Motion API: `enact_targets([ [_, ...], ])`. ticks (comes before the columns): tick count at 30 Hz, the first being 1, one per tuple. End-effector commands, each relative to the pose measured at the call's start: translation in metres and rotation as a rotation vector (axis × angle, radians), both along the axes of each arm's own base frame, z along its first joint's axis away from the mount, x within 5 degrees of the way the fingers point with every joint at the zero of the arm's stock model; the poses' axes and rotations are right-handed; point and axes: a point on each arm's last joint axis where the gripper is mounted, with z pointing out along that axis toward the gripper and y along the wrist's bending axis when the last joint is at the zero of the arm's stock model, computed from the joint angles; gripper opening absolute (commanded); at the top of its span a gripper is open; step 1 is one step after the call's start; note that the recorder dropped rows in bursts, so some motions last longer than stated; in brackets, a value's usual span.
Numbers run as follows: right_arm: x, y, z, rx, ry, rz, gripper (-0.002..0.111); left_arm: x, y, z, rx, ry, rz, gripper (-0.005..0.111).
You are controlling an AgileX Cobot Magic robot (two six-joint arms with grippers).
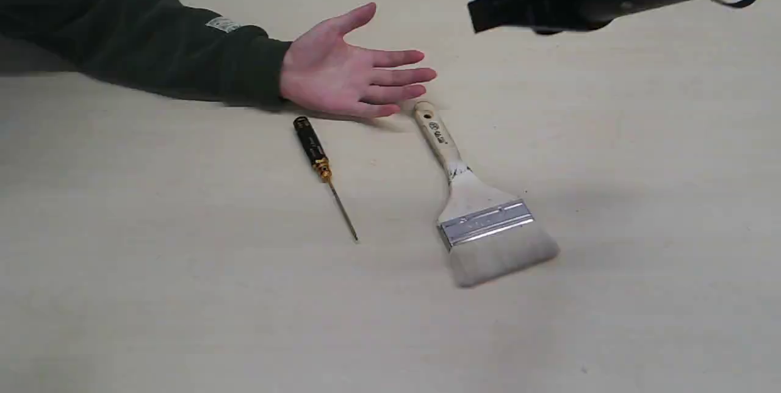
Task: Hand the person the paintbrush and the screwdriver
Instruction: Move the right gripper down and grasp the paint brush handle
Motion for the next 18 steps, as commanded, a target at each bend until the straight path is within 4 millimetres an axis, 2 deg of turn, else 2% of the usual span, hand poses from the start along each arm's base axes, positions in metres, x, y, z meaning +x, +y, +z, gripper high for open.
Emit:
enact_targets([
  [1, 0.018, 0.008, -0.032, -0.033, 0.086, -0.012, 0.016, 0.000, -0.001, 0.000, -0.005, -0.009, -0.009, 0.000],
  [4, 0.031, 0.014, -0.053, -0.052, 0.162, -0.021, 0.030, 0.000, -0.001, 0.000, -0.005, -0.009, -0.009, 0.000],
  [9, 0.051, 0.023, -0.068, -0.085, 0.278, -0.013, 0.051, 0.000, -0.001, 0.001, -0.002, -0.013, -0.009, 0.000],
  [15, 0.068, 0.031, -0.081, -0.113, 0.354, -0.002, 0.054, 0.000, -0.001, 0.001, -0.002, -0.013, -0.009, 0.000],
  [18, 0.072, 0.032, -0.094, -0.130, 0.389, -0.010, 0.054, 0.000, -0.001, 0.001, -0.002, -0.013, -0.009, 0.000],
])
